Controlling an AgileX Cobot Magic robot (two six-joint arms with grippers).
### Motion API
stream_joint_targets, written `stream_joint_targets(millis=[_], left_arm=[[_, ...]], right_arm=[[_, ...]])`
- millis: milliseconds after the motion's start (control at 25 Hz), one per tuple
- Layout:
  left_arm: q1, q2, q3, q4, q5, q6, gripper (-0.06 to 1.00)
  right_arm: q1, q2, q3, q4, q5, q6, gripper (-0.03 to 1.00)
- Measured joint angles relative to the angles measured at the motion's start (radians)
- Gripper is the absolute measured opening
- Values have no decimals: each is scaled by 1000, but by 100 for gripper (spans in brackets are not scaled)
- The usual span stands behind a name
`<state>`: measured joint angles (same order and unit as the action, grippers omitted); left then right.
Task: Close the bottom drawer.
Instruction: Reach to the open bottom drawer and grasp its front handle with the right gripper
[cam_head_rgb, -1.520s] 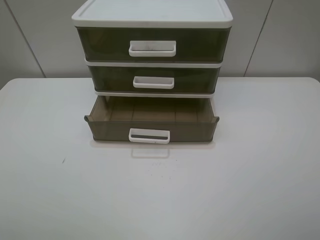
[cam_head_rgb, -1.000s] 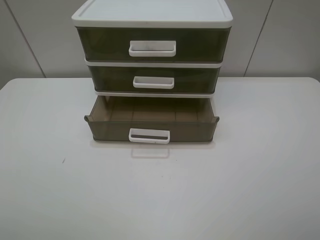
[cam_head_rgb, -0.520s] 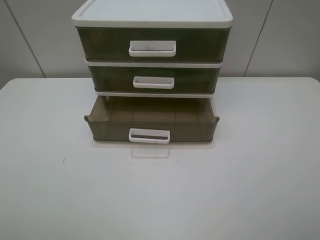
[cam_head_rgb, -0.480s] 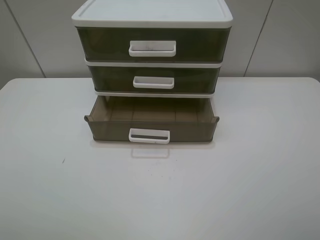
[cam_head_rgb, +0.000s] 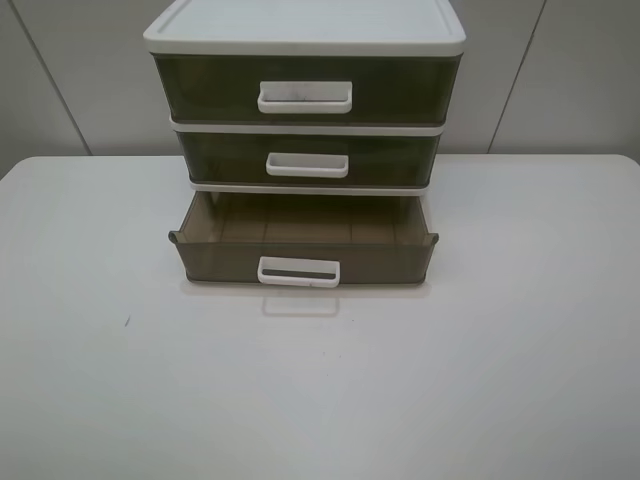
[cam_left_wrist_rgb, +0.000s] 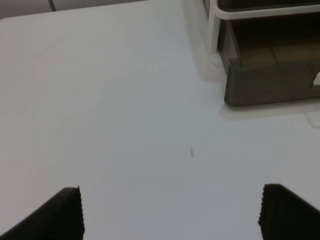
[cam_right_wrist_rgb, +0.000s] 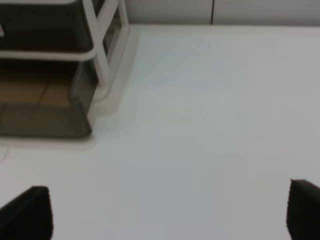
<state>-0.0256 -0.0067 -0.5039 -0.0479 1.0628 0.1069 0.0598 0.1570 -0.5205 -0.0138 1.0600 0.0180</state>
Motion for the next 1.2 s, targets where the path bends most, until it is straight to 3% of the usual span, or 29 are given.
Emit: stream_joint_targets(millis=[280, 480, 840, 1200], left_arm=[[3, 0, 0, 0, 0, 0, 72], [3, 0, 0, 0, 0, 0, 72], [3, 0, 0, 0, 0, 0, 72], [3, 0, 0, 0, 0, 0, 72]], right_arm=[[73, 421, -3, 130, -51, 1, 82], [76, 613, -60, 146, -105, 1, 82], [81, 826, -149, 160, -327, 1, 82], [293, 1081, -150, 348, -564, 3, 82]])
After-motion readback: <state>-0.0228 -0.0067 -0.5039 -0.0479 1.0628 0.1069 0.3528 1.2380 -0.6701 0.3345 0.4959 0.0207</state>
